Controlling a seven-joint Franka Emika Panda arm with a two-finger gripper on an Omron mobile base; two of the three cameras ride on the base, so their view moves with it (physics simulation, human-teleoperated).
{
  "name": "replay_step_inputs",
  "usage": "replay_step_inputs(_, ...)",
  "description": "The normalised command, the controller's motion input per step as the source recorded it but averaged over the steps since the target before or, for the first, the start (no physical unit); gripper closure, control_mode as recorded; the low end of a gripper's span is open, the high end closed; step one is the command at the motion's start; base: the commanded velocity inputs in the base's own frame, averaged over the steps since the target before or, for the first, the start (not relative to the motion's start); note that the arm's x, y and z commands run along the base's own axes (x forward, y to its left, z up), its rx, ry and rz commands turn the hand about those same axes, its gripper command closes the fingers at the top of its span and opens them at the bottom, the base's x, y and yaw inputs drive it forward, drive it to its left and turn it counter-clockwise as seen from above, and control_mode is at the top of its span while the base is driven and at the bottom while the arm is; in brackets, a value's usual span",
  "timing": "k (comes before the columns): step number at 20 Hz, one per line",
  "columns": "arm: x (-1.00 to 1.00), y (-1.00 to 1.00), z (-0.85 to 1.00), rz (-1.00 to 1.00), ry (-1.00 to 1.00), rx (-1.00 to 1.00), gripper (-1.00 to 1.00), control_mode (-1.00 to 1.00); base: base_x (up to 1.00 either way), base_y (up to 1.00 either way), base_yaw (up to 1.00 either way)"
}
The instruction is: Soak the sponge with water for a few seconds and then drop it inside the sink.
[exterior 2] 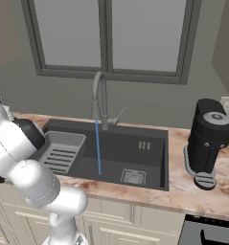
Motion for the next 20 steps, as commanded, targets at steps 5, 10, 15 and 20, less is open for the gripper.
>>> replay_step_inputs(5,0.0,0.3,-0.19,0.09,0.0,0.1,-1.0,-1.0,0.0,0.0,0.0)
replay_step_inputs(10,0.0,0.38,-0.15,0.09,0.0,0.08,-1.0,-1.0,0.0,0.0,0.0)
replay_step_inputs(15,0.0,0.39,-0.03,0.1,-0.02,0.0,-1.0,-1.0,0.0,0.0,0.0)
replay_step_inputs(20,-0.02,0.34,-0.06,0.12,-0.05,-0.02,-1.0,-1.0,0.0,0.0,0.0)
